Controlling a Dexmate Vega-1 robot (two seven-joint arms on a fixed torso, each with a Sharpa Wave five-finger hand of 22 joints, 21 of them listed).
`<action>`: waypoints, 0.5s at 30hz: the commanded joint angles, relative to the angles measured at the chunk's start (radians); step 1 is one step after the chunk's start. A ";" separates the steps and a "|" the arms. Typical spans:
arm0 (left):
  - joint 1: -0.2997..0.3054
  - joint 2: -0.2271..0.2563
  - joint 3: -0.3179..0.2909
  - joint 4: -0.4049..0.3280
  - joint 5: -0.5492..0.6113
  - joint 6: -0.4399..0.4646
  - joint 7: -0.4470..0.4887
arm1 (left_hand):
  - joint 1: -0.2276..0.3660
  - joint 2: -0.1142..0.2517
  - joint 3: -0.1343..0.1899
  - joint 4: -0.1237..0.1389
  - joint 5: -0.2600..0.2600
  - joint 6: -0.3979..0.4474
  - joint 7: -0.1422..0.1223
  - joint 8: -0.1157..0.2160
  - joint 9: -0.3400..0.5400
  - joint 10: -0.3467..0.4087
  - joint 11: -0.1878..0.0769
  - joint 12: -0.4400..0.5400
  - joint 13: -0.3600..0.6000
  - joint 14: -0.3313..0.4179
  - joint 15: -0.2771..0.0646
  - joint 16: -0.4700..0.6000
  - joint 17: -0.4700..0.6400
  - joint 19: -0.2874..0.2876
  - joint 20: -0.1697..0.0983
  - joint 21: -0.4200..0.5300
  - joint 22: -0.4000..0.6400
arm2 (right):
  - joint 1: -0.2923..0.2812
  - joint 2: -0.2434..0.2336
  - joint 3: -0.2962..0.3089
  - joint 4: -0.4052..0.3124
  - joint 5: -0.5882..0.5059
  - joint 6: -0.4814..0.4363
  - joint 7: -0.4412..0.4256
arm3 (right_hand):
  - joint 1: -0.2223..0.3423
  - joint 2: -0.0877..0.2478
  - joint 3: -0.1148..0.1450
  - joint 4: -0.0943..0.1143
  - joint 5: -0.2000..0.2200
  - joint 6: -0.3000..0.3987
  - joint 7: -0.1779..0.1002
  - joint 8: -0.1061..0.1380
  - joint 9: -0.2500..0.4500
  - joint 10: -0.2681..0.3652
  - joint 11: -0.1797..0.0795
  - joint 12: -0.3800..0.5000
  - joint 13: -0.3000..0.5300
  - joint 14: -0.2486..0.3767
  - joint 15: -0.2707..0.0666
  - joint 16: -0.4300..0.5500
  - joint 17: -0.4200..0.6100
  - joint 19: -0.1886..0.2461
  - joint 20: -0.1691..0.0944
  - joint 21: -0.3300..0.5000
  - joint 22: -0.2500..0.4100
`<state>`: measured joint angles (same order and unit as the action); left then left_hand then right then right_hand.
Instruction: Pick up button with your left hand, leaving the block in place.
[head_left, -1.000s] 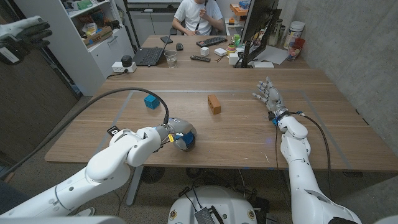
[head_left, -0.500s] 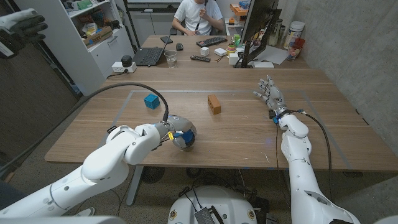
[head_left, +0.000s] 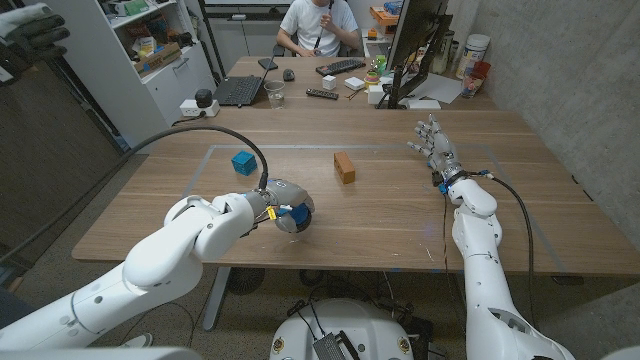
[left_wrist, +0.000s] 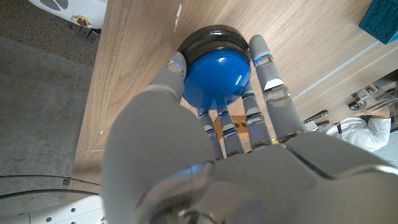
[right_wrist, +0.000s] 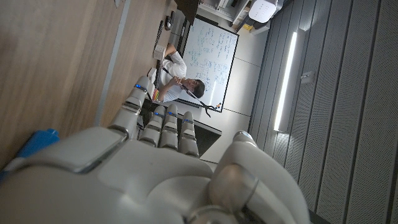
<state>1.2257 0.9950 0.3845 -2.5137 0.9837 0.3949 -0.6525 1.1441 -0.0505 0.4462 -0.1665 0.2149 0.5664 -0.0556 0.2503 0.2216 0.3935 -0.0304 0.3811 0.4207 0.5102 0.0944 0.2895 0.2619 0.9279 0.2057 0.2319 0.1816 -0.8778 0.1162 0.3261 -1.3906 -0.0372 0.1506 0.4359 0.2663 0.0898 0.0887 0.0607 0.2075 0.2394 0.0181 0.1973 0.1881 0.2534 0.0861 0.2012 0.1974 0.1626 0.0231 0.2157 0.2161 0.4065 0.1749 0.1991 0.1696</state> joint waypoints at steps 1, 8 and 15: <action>-0.002 0.021 -0.040 -0.048 -0.018 0.007 -0.021 | 0.142 0.153 0.001 0.004 0.005 0.000 0.005 -0.001 0.002 -0.005 0.001 0.003 0.006 0.043 -0.036 0.001 0.005 -0.003 -0.002 -0.002 0.001 | -0.016 0.010 -0.006 -0.073 -0.015 -0.033 -0.012 | -0.004 0.000 -0.002 -0.003 0.007 0.003 0.004 0.003 0.002 0.002 0.001 0.004 0.004 0.000 -0.003 -0.001 0.003 0.003 -0.006 -0.002 0.006; -0.010 0.029 -0.070 -0.094 -0.022 0.018 -0.038 | 0.140 0.156 0.001 0.005 0.006 0.000 0.006 -0.004 0.003 -0.002 0.000 0.004 0.009 0.043 -0.035 -0.001 0.005 -0.005 0.000 -0.004 0.001 | -0.019 0.012 -0.008 -0.084 -0.017 -0.044 -0.011 | -0.004 0.001 -0.002 -0.003 0.007 0.003 0.003 0.003 0.002 0.002 0.003 0.004 0.004 0.001 -0.003 0.000 0.003 0.003 -0.005 -0.002 0.006; -0.023 0.028 -0.088 -0.128 -0.026 0.027 -0.047 | 0.138 0.156 0.000 0.005 0.006 0.000 0.007 -0.005 0.003 0.000 -0.001 0.004 0.012 0.044 -0.037 -0.002 0.005 -0.010 -0.001 -0.006 0.001 | -0.023 0.014 -0.011 -0.088 -0.022 -0.048 -0.011 | -0.005 0.001 -0.001 -0.004 0.007 0.004 0.004 0.003 0.002 0.002 0.003 0.003 0.004 0.001 -0.003 -0.001 0.003 0.004 -0.005 -0.002 0.006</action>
<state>1.2170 1.0189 0.3282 -2.5911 0.9697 0.4061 -0.6780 1.1402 -0.0466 0.4462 -0.1665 0.2145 0.5662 -0.0557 0.2466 0.2207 0.3917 -0.0289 0.3802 0.4279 0.5102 0.0944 0.2875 0.2627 0.9207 0.2056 0.2319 0.1817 -0.8926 0.1259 0.3197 -1.4567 -0.0515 0.1150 0.4269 0.2663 0.0898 0.0887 0.0607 0.2074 0.2393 0.0181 0.1973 0.1881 0.2535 0.0861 0.2012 0.1974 0.1627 0.0231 0.2157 0.2160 0.4065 0.1749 0.1992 0.1696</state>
